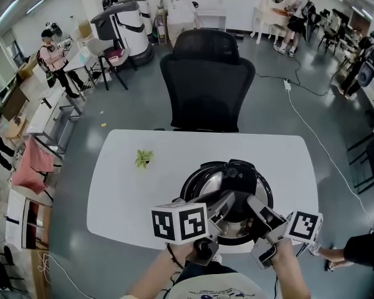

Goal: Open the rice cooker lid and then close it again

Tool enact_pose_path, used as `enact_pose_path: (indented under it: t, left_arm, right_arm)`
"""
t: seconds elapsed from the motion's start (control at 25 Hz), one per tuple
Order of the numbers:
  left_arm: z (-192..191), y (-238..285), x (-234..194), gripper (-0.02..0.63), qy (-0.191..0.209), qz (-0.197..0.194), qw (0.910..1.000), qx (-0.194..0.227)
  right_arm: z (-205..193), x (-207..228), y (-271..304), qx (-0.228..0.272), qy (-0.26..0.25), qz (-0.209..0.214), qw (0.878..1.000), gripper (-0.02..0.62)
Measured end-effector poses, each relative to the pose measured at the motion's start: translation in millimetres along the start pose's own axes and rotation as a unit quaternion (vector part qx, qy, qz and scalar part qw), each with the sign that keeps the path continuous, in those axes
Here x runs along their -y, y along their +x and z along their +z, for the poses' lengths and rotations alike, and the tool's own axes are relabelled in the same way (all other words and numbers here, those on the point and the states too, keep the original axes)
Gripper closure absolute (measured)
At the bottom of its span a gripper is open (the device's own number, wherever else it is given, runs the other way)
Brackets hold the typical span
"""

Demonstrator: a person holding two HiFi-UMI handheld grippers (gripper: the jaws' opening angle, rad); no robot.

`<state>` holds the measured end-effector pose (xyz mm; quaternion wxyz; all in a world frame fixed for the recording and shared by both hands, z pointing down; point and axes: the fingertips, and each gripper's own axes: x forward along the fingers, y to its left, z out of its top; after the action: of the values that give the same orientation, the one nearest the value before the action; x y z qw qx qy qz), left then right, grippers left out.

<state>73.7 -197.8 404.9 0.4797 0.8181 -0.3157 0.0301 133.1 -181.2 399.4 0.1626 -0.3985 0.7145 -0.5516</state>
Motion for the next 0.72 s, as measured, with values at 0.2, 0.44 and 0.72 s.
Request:
enact_pose_path:
  t: [0.2,0.44,0.72]
  left_arm:
    - [5.5,-0.4,-16.7,0.451,-0.006,0.004,1.0,0.002]
    - [7.9,-0.4,-32.2,0.451,-0.008,0.006,0.9999,0.0]
    - [10.4,0.6,-40.1,0.451,-0.01,0.007,0.9999,-0.004]
  right_arm:
    - [-3.4,4.7,16.9,-0.007,0.004,0.0,1.0,0.466]
    - [-8.4,11.3,30.2,-0.008,0.008,-0.002,1.0,0.466]
    - [-9.6,14.3,38.0,-0.008,0.012,-0.008,1.0,0.466]
